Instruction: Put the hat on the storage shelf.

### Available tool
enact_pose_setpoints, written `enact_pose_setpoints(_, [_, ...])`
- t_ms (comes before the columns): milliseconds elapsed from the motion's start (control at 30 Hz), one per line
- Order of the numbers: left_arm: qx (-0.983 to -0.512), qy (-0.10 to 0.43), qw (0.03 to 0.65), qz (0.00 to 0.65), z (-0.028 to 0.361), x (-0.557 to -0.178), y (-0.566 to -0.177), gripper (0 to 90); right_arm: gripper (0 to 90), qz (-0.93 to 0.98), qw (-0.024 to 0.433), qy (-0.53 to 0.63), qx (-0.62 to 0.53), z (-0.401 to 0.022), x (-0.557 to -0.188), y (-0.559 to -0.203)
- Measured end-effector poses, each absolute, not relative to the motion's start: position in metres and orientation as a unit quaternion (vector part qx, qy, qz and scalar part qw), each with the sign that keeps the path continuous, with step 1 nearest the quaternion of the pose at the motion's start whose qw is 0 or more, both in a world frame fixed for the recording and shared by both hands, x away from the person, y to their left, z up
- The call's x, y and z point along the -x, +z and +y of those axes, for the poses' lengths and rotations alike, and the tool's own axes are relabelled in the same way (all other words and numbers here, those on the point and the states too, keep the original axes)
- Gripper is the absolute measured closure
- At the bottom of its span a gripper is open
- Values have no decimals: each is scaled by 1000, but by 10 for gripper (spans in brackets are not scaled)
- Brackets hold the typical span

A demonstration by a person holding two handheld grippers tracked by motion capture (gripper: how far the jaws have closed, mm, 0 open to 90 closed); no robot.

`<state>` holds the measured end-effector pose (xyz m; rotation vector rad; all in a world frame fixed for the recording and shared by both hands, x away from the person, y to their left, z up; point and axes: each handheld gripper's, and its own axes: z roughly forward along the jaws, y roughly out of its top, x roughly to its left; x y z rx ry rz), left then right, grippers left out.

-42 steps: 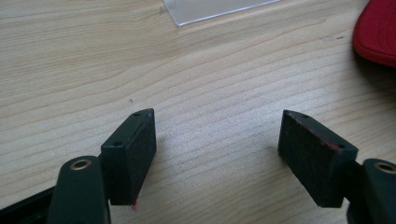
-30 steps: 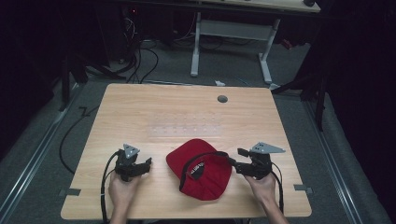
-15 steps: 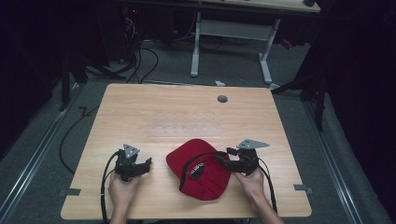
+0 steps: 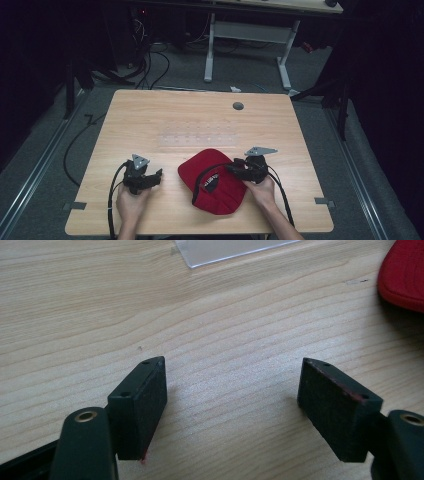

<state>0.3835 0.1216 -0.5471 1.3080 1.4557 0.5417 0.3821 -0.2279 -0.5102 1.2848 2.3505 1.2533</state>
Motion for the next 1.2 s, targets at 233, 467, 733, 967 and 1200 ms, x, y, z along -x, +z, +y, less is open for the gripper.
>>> enact_pose_setpoints(233, [-548, 227, 527, 609, 122, -383, -547, 281, 602, 795, 72, 424, -429, -228, -386, -514])
enact_pose_setpoints(467, [-547, 227, 527, 609, 122, -383, -547, 280, 717, 800, 52, 424, -421, -228, -387, -517])
enact_pose_setpoints(733, [-545, 228, 527, 610, 121, -383, -547, 291, 781, 801, 50, 429, -414, -227, -383, -513])
enact_pose_setpoints(967, [-546, 227, 528, 610, 121, -383, -547, 292, 800, 797, 49, 437, -414, -228, -379, -506])
enact_pose_setpoints(1200, [-552, 223, 529, 605, 119, -382, -547, 275, 806, 792, 47, 438, -423, -233, -375, -497])
